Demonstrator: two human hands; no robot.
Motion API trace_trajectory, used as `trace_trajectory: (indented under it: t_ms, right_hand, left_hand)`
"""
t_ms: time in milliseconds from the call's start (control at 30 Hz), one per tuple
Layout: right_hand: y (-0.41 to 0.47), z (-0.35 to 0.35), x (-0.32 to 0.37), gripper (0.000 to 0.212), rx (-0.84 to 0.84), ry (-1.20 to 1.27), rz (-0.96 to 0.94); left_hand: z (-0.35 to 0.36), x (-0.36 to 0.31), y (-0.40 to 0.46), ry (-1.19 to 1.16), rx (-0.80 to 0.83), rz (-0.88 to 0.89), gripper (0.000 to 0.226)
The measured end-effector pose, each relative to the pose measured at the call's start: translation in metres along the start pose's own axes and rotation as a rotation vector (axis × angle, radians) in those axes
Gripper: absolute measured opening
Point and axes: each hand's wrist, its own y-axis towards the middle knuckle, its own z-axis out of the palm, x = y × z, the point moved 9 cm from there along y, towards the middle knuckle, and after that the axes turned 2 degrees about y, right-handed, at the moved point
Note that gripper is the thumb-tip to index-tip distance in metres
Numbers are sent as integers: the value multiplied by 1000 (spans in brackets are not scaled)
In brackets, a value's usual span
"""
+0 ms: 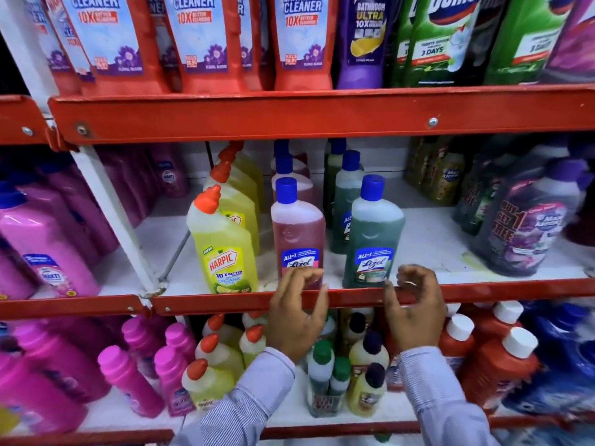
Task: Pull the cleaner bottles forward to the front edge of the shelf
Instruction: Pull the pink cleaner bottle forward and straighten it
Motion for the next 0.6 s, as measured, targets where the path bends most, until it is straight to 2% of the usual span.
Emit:
trace_trajectory:
  t_ms: [100,167,233,333,467,600]
  right_hand:
    - [25,18,-18,59,313,-46,73]
    - [29,29,-21,56,471,-163,26]
    - [32,31,-21,52,518,-240,-41]
    - [35,32,-24,52,547,-235,-25]
    - [35,37,-23,55,593,-206,-45]
    - [35,38,-19,56,627,-162,-49]
  left_hand:
    - [45,-6,8,-34,194,-61,37]
    - [76,2,8,5,335,-137,51]
    - [96,10,9,68,430,-198,59]
    - [101,19,9,116,411,-262,56]
    - [97,19,10,133,353,-242,41]
    - [94,13,12,144,325,-230,40]
